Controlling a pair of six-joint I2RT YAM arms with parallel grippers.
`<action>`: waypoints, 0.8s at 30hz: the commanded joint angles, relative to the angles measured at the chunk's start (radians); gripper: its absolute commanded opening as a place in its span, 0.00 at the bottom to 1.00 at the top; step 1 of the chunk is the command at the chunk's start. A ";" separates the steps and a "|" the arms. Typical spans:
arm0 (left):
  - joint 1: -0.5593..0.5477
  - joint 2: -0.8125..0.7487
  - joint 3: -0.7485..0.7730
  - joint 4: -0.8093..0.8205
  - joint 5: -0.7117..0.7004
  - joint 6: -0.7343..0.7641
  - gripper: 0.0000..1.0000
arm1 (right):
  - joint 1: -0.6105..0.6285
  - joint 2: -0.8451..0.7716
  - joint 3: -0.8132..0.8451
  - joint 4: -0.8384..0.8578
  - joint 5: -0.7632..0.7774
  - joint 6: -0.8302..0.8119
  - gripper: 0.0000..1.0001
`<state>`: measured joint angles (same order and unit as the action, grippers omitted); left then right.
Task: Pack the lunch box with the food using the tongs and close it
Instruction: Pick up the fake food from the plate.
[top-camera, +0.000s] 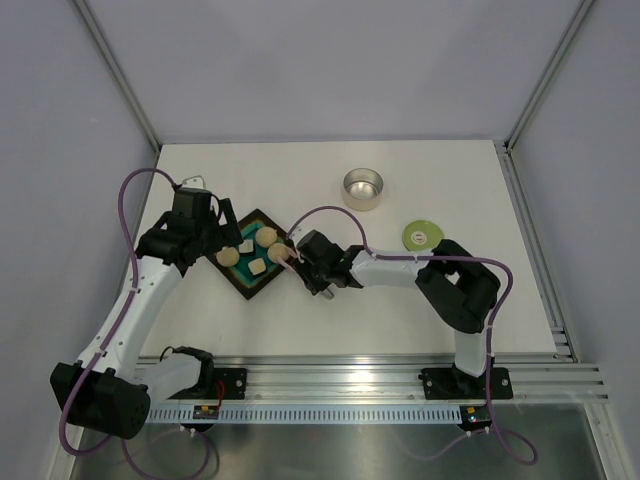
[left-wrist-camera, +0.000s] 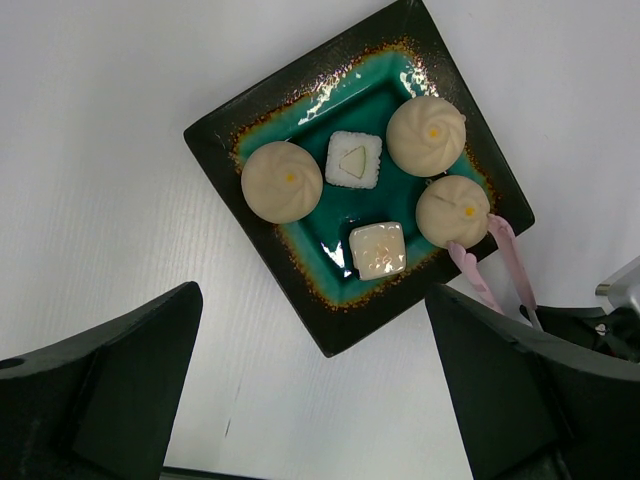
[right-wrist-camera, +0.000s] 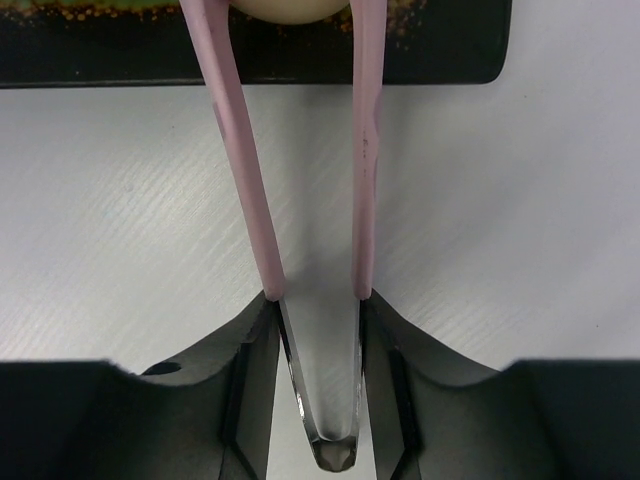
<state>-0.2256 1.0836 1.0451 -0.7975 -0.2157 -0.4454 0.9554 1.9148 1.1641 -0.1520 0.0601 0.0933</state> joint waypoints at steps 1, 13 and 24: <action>0.006 -0.014 0.004 0.038 0.006 -0.006 0.99 | 0.011 -0.059 -0.006 -0.029 -0.013 -0.010 0.37; 0.006 -0.017 -0.002 0.046 0.010 -0.006 0.99 | 0.013 -0.125 0.104 -0.259 0.041 0.003 0.30; 0.006 -0.025 -0.014 0.050 0.012 -0.007 0.99 | 0.013 -0.077 0.193 -0.281 0.001 0.017 0.27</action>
<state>-0.2256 1.0832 1.0370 -0.7879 -0.2134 -0.4458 0.9558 1.8359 1.2919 -0.4362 0.0673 0.0986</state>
